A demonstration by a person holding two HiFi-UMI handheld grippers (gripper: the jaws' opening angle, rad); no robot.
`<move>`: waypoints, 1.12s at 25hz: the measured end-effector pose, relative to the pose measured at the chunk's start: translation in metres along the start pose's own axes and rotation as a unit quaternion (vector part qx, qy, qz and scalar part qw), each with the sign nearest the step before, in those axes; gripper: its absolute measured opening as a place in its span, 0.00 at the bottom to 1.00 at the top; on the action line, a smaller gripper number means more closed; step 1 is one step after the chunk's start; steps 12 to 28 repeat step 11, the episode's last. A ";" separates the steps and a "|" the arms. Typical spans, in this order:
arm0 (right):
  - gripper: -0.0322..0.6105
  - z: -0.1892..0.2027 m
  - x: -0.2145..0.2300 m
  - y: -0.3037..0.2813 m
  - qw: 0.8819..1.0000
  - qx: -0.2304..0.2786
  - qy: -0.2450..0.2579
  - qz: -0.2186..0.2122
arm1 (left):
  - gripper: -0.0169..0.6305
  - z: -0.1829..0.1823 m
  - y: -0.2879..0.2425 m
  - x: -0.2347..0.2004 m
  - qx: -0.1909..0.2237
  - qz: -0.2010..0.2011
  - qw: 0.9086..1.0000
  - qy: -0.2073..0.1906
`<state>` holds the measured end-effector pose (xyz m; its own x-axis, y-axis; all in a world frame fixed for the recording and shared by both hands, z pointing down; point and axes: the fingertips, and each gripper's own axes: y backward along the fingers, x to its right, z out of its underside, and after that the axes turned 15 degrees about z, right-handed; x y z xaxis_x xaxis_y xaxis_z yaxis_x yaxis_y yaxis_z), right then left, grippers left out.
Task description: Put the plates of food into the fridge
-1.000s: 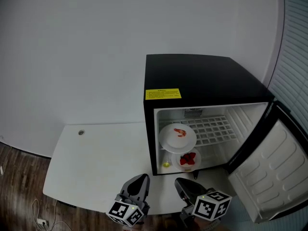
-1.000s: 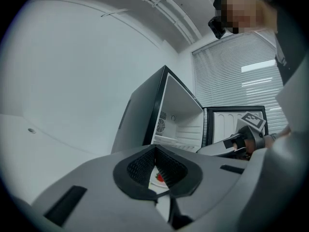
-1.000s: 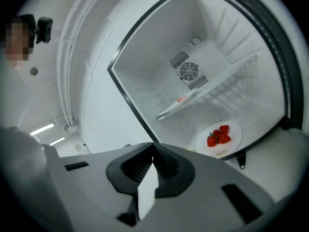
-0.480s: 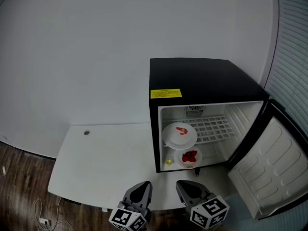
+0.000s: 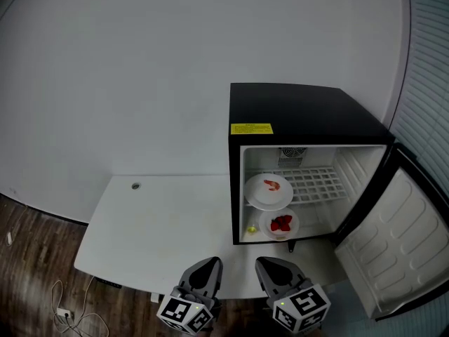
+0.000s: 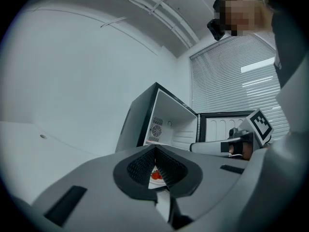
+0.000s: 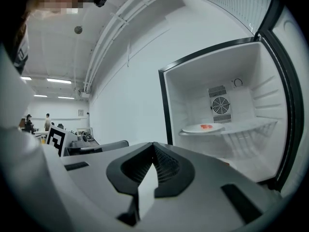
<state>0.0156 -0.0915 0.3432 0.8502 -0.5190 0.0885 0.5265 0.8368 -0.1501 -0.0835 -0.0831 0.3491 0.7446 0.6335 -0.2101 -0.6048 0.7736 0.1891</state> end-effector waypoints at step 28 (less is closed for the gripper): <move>0.06 -0.011 -0.006 0.008 1.000 0.019 0.024 -0.004 | 0.04 -0.001 -0.007 0.017 0.003 0.017 1.000 -0.001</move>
